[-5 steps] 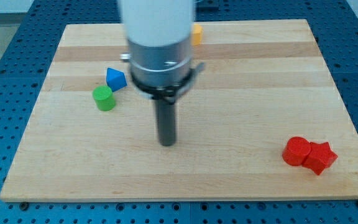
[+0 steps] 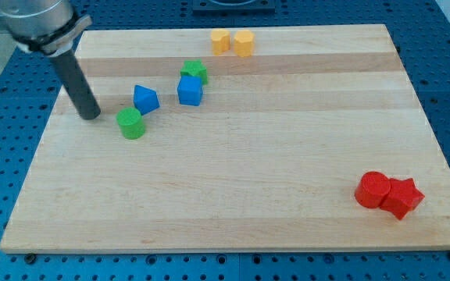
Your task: Push the blue triangle towards bottom center
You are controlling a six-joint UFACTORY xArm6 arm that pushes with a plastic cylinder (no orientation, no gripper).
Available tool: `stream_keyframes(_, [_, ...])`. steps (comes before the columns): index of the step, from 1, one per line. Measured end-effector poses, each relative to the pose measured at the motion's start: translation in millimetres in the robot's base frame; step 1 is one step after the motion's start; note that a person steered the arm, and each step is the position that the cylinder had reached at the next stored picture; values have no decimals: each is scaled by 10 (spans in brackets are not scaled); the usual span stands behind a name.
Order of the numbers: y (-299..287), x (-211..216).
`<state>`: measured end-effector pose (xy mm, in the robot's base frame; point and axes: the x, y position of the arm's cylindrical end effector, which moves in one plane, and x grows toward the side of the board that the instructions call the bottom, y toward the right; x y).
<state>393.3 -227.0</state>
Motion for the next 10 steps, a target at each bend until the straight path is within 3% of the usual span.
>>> stream_keyframes(2, [673, -275])
stream_keyframes(5, [1661, 287])
stream_keyframes(10, [1753, 1305])
